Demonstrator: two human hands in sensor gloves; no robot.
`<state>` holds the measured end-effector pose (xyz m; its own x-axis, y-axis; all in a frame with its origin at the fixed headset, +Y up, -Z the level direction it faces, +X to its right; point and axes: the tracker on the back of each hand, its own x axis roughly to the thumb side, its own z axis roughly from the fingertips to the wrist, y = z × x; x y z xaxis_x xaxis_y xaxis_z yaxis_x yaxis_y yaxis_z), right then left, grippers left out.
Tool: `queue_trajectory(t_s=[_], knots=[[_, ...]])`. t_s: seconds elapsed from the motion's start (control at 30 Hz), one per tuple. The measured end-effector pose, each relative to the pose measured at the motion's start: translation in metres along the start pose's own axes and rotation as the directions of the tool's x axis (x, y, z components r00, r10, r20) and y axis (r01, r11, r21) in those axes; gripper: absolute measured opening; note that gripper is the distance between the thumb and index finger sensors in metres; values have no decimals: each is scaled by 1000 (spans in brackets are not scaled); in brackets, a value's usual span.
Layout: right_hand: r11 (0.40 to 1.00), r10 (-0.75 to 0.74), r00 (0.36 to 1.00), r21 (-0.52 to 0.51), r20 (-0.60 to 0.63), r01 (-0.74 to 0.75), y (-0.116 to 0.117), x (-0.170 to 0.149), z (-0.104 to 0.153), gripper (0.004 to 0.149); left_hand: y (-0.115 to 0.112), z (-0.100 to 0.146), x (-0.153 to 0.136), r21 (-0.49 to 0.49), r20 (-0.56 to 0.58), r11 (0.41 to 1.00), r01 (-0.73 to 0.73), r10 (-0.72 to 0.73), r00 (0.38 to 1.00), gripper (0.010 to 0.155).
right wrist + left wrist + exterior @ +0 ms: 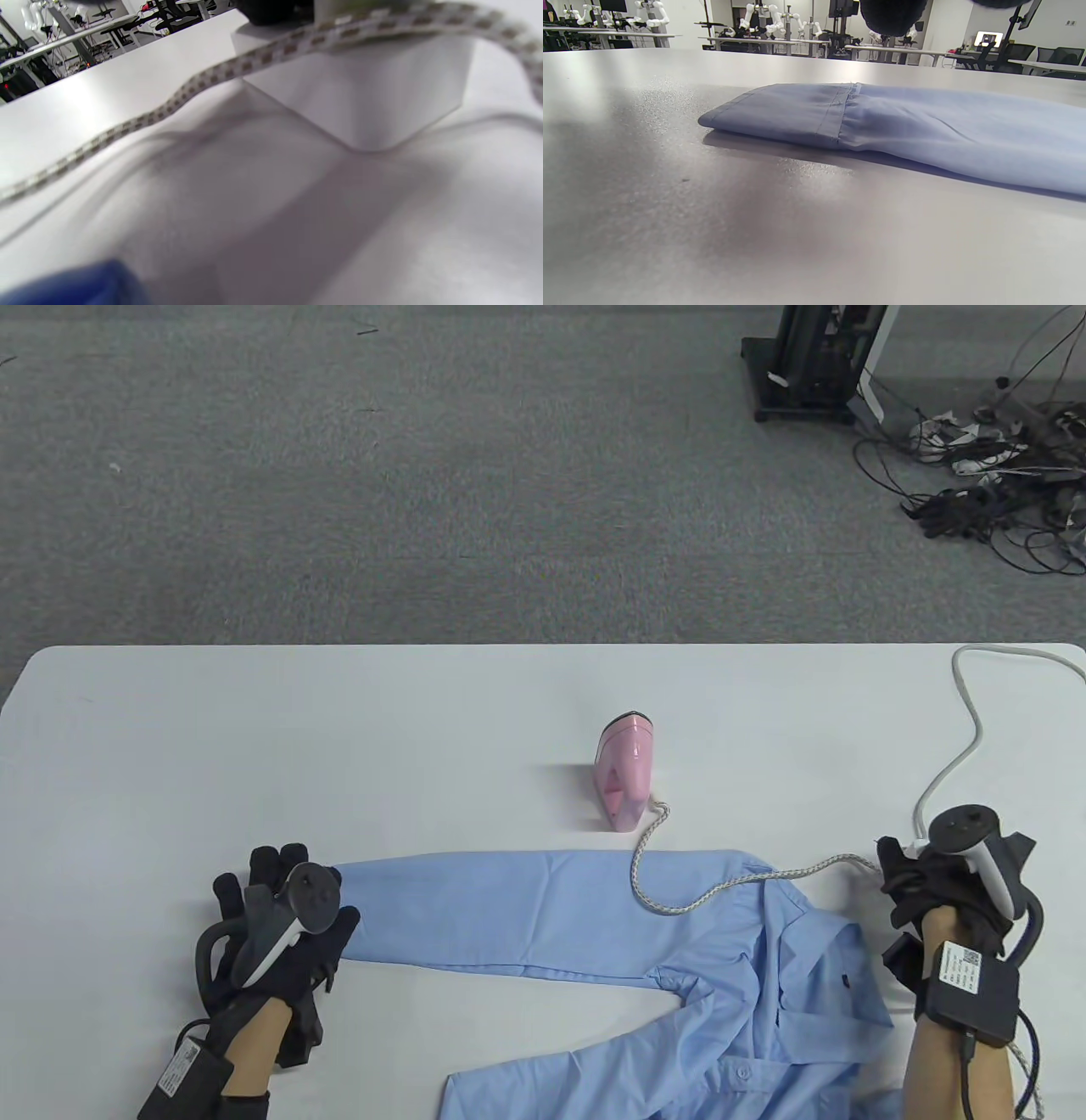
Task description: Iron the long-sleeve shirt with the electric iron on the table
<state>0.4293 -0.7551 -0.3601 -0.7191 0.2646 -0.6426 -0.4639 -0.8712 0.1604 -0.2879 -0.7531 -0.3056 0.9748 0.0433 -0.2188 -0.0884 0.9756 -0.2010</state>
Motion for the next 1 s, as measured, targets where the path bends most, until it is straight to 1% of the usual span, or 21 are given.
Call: queue_trajectory(t_s=[0.07,0.13,0.2,0.23,0.3,0.4,0.47,0.5,0.53,0.57,0.6,0.63,0.67,0.73,0.77,0.83,0.87,0.9,0.97,1.0], knots=[[998,-66,998,20,-5,66,-2,-3,-3,75,1,1,0,8,1,1000,0,0,1000,68],[996,-89,996,22,-17,89,-6,-3,-5,74,1,1,2,9,7,1000,1,-1,1000,68],[996,-92,995,2,-28,92,-7,-3,-8,71,1,2,4,9,13,1000,6,-6,1000,68],[998,-70,997,-3,-42,70,-6,0,-8,69,1,2,5,10,17,1000,8,-8,1000,68],[999,0,999,-50,-41,-2,-5,6,-7,70,2,4,6,19,26,1000,12,-12,1000,68],[998,29,999,-51,-40,-31,-3,10,-5,71,6,6,8,38,39,999,0,-2,999,68],[997,64,996,-33,-56,-66,-1,10,-2,74,8,8,10,54,56,998,-16,13,998,69],[997,65,997,-39,-46,-67,-1,10,1,76,10,10,11,63,66,998,-23,19,998,68],[996,48,997,-74,-53,-52,-4,11,5,77,12,11,12,71,73,997,-29,24,997,69],[988,8,999,-153,-34,-13,-9,12,12,78,14,13,13,83,84,996,-37,30,996,69],[978,-18,1000,-207,4,19,-13,15,18,79,16,15,14,91,92,995,-42,33,995,70],[958,-70,995,-274,75,88,-19,23,31,79,19,18,16,105,108,993,-49,37,993,70],[948,-97,988,-291,120,129,-23,30,42,79,21,20,18,119,121,991,-55,41,992,71],[939,-111,965,-292,236,180,-29,52,67,79,25,25,22,147,150,986,-75,53,987,73],[941,-100,956,-287,277,182,-30,61,78,79,26,27,23,159,161,984,-85,59,985,74],[934,-51,912,-303,407,188,-28,87,113,80,28,32,28,187,195,976,-107,70,978,77],[929,-36,892,-313,450,196,-26,96,126,80,29,33,29,195,206,974,-113,72,976,78],[924,-16,859,-320,511,207,-20,110,146,80,30,36,32,206,225,971,-124,76,971,80],[929,10,794,-298,608,217,-7,131,177,81,32,40,36,237,256,961,-140,77,964,81],[932,20,770,-290,638,216,-1,139,187,81,33,42,37,248,270,958,-146,76,960,81]])
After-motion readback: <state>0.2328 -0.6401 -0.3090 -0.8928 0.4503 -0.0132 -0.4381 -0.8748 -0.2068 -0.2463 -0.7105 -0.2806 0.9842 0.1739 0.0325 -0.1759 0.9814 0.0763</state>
